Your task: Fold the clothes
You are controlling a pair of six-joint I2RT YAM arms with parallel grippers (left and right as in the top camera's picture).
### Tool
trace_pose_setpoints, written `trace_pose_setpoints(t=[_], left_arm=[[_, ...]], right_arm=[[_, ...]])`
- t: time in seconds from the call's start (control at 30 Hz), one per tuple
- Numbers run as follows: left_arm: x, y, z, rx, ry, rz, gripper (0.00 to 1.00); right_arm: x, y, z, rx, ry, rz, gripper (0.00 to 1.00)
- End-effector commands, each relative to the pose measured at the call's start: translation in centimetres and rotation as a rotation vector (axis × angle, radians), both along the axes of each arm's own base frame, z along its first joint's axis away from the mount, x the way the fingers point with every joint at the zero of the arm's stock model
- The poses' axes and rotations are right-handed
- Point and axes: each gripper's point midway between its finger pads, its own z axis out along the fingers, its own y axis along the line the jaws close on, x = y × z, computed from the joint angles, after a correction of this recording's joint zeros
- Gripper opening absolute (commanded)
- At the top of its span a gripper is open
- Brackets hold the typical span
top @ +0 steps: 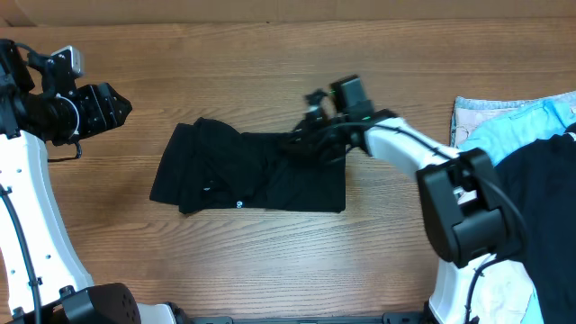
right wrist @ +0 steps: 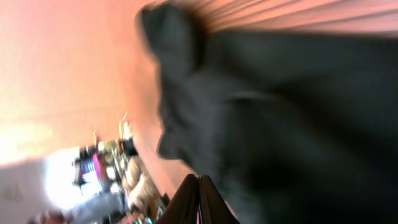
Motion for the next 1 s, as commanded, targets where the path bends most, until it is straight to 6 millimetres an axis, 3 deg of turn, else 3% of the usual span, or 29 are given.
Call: trace_pose_setpoints(t=[0.0,0.13,0.2,0.27,0.33,0.43,0.6,0.7,0.8,0.97], left_arm=[[0.2,-0.4,-0.7,0.004,0.010,-0.022,0.66],[0.3,-0.3,-0.6,0.005,0.005,-0.022,0.66],[0.3,-0.3,-0.6,0.005,0.006,-0.022,0.66],[0.3,-0.3,-0.6,0.005,0.006,-0.022,0.66],[0.3,-0.3,-0.6,0.005,0.006,-0.021,0.66],[0.3,-0.3,-0.6,0.005,0.006,-0.022,0.66],[0.2,-0.4,-0.7,0.001,0.015,-0.022,0.66],[-0.1,-0.4,-0.9,0.002,0.026,-0.021,0.66],[-0.3,-0.1,-1.1,0.021,0.041,-0.010,0.66],[-0.3,0.0,-1.1,0.022,0.044,-0.007,0.68]], right_arm=[[2.8,-4.2,1.2,-0.028,-0.072,-0.078,0.04],[3.0,-8.5,-1.6,-0.182,0.069,-0.219,0.04],[1.6,-10.2,-3.7,-0.319,0.175,-0.286,0.04],[-0.2,-10.8,-5.1,-0.442,0.247,-0.311,0.04],[-1.1,-9.4,-5.5,-0.483,0.238,-0.283,0.04],[-1.4,-5.0,-5.0,-0.452,0.129,-0.202,0.04],[-0.8,2.6,-2.6,-0.345,-0.164,-0.072,0.04],[-2.0,6.1,-1.0,-0.264,-0.283,0.055,0.04],[-2.1,5.5,-0.1,-0.307,-0.322,0.097,0.04],[0.1,0.5,3.4,-0.402,-0.311,0.015,0.04]])
